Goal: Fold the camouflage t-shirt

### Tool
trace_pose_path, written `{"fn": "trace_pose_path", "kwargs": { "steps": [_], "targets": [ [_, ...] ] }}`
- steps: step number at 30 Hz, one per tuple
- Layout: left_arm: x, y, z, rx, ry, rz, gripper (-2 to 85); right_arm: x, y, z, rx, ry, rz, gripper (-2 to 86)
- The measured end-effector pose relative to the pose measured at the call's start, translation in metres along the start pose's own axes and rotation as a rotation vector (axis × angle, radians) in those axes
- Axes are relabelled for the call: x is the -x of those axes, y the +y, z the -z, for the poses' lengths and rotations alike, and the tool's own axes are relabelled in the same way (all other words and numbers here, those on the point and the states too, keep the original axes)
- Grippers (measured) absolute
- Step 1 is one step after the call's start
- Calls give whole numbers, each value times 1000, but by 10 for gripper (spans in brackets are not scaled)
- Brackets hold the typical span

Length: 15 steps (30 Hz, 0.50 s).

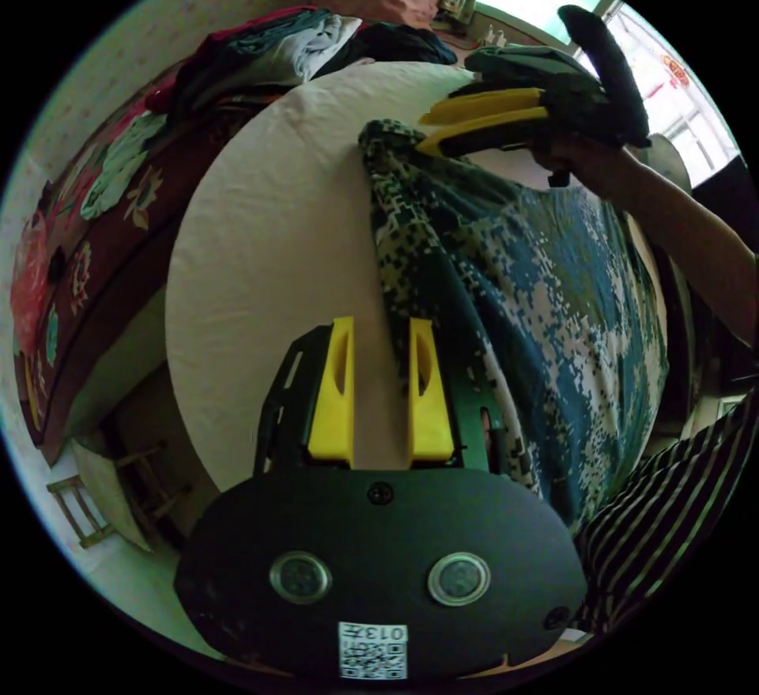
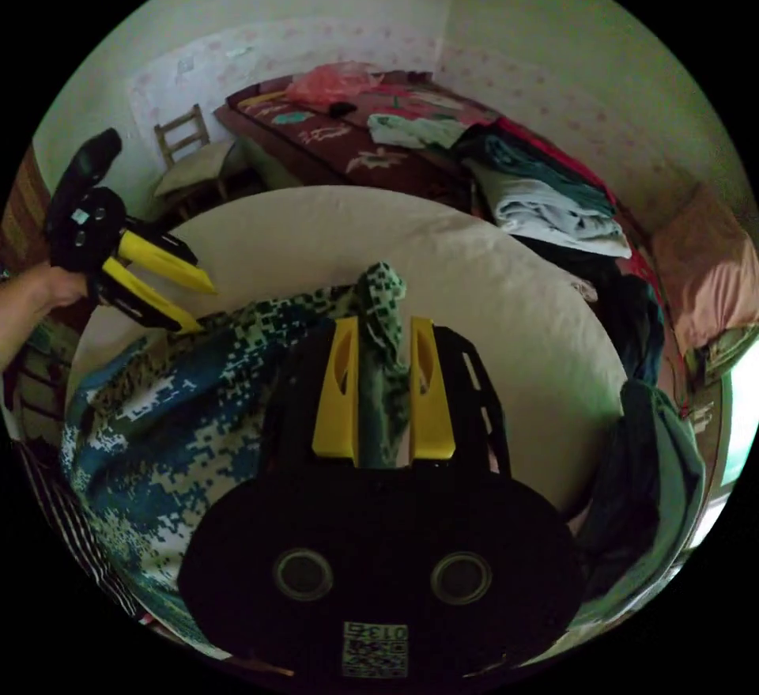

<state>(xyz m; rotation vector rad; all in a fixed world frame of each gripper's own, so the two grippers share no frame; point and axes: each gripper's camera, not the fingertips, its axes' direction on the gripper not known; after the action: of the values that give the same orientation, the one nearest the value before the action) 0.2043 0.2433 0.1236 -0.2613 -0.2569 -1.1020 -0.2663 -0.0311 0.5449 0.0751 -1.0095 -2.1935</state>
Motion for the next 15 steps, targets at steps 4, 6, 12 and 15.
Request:
{"fn": "trace_pose_path", "kwargs": {
  "steps": [4,6,12,15],
  "targets": [
    [-8,-1,-1,-4,-47,-27,21,-21,-40,-32,138,-70,10,38],
    [-12,2,4,-16,-86,-39,11,-36,-49,-32,121,-87,-21,29],
    [-15,21,20,-119,-113,-7,2,-102,-71,-35,111,-253,-207,19],
    [-13,25,15,-69,-153,11,4,-127,-81,-38,200,-105,-299,19]
  ]
}}
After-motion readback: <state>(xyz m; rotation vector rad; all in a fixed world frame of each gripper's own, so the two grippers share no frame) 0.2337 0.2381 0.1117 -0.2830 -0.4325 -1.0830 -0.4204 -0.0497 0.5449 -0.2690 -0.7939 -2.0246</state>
